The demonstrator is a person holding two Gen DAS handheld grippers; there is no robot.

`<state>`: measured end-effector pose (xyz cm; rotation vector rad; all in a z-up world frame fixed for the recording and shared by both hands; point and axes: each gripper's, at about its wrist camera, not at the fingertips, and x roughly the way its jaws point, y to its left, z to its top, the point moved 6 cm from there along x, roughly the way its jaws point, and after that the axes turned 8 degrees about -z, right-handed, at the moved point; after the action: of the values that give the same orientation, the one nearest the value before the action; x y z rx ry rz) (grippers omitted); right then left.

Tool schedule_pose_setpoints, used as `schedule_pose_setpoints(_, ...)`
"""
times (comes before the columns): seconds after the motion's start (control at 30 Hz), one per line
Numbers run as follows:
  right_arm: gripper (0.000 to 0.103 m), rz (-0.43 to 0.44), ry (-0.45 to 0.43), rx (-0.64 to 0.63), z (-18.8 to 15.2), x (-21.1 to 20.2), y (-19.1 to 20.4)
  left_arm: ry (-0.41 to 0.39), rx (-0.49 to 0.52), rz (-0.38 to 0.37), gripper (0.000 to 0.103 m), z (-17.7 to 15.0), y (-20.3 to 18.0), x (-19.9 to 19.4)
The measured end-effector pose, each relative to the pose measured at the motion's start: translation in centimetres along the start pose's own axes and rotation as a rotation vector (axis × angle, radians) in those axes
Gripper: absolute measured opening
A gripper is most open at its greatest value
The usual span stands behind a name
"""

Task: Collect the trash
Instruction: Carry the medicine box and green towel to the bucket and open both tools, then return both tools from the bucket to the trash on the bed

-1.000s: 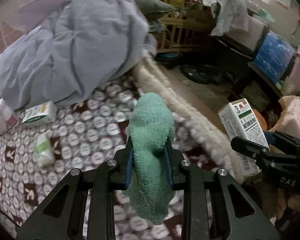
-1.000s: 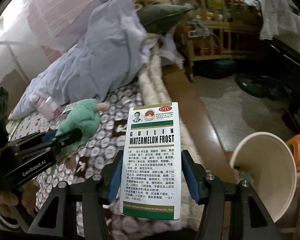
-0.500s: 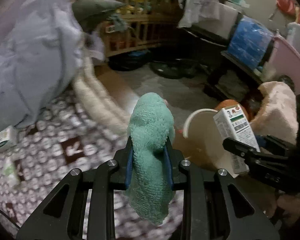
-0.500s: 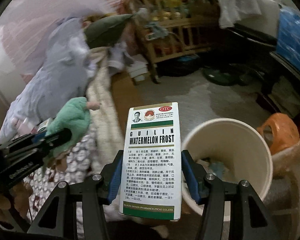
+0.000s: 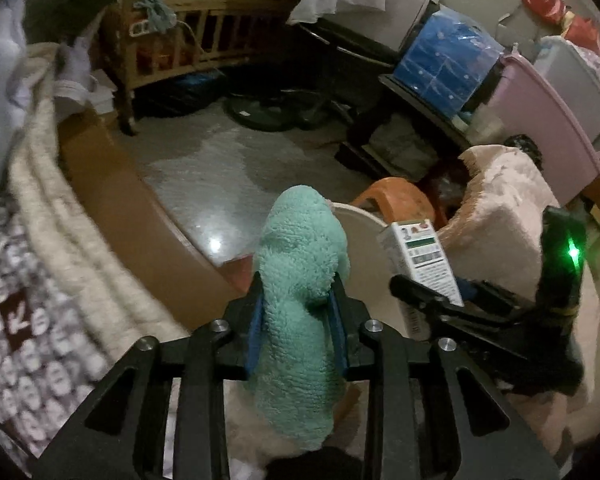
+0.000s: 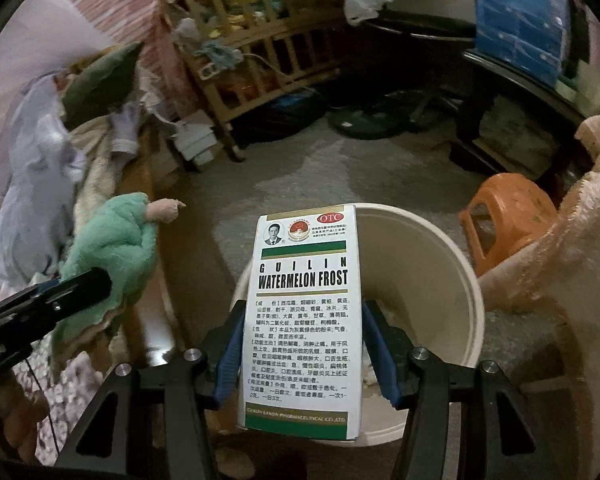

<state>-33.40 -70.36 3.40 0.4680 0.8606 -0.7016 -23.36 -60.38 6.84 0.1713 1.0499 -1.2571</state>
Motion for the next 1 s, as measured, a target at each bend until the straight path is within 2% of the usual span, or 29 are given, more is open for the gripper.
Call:
schedule_pose_setpoints(0.17,0.055,-0.018,0.021,0.048,0.1,1.0,-1.7,-0.006,-0.015,-0.073,0.055,0.6,-1.1,0.6)
schedule_pose_setpoints(0.2,0.057,-0.020,0.018,0.058,0.1,1.0,-1.9,-0.011,-0.015,-0.079,0.056,0.5,-0.9,0.3)
schedule_pose_setpoints(0.27,0.073,-0.018,0.010,0.062,0.0,1.0,-2.0,-0.012,-0.018,-0.070,0.056,0.3,-0.6,-0.1)
schedule_pose_setpoints(0.3,0.074,-0.018,0.007,0.060,0.0,0.9,-1.9,-0.011,-0.024,-0.059,0.056,0.1,-0.2,-0.4)
schedule_pose_setpoints(0.37,0.074,-0.003,0.015,0.055,-0.2,0.9,-1.3,-0.012,-0.030,-0.022,0.056,-0.2,0.6,-1.0)
schedule_pose_setpoints(0.53,0.074,0.027,-0.005,-0.009,-0.6,0.1,1.6,-0.040,-0.030,0.148,0.056,-1.6,4.0,-3.7)
schedule_pose_setpoints(0.8,0.074,0.106,-0.032,-0.116,-1.0,-1.6,8.6,-0.074,-0.098,0.322,0.056,-4.9,10.8,-8.7)
schedule_pose_setpoints(1.0,0.074,0.174,-0.023,-0.212,-1.8,-2.3,14.7,-0.088,-0.182,0.394,0.056,-7.4,15.9,-12.1)
